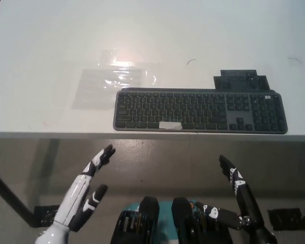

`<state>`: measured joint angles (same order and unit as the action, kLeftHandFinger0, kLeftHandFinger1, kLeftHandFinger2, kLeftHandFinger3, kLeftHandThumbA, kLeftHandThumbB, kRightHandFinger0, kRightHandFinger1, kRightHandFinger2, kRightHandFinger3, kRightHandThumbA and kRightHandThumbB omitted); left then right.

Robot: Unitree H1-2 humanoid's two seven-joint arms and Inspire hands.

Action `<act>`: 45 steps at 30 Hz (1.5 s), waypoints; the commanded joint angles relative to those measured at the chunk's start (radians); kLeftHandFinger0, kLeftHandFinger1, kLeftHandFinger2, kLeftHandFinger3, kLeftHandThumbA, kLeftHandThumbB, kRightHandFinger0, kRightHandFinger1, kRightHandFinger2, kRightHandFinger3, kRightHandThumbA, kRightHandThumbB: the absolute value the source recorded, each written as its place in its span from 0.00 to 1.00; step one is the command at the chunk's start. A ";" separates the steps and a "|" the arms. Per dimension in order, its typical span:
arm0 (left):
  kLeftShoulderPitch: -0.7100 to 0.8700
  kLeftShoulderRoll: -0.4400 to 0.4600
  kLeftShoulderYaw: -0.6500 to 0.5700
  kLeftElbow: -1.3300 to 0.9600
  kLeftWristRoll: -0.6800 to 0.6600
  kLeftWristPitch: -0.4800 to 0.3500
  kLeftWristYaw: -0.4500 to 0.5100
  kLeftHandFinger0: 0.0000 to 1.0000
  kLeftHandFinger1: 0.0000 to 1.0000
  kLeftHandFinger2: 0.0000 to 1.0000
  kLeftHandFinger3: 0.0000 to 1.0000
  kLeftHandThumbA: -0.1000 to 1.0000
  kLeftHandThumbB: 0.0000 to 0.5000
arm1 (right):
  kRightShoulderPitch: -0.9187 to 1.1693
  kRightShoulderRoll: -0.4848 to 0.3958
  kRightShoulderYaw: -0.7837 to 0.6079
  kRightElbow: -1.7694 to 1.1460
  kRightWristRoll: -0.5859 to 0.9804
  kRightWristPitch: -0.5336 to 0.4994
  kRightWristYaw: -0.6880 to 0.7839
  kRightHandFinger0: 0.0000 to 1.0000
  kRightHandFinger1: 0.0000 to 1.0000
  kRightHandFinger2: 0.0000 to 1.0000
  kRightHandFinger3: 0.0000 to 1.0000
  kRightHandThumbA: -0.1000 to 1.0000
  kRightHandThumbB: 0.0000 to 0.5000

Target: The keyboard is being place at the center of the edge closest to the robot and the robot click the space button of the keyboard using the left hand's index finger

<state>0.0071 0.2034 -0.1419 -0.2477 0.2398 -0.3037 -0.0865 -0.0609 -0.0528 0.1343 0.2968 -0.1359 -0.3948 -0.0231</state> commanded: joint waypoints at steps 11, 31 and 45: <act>-0.240 -0.013 -0.068 -0.092 0.432 0.088 -0.059 0.00 0.00 0.00 1.00 1.00 0.85 | -0.023 -0.005 0.004 0.006 -0.009 -0.075 -0.004 1.00 1.00 1.00 1.00 1.00 0.82; -0.524 -0.068 -0.151 0.385 0.510 0.202 -0.037 0.00 0.02 0.06 1.00 1.00 0.68 | -0.032 -0.008 0.003 -0.006 -0.004 -0.075 -0.003 1.00 1.00 1.00 1.00 1.00 0.77; -0.489 -0.079 -0.204 0.471 0.530 0.259 -0.008 0.00 0.04 0.12 1.00 1.00 0.70 | -0.039 -0.011 0.002 -0.010 -0.005 -0.075 -0.006 1.00 1.00 1.00 1.00 1.00 0.79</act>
<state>-0.4767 0.1268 -0.3374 0.2210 0.7565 -0.0739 -0.1184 -0.0759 -0.0576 0.1348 0.3146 -0.1425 -0.4170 -0.0232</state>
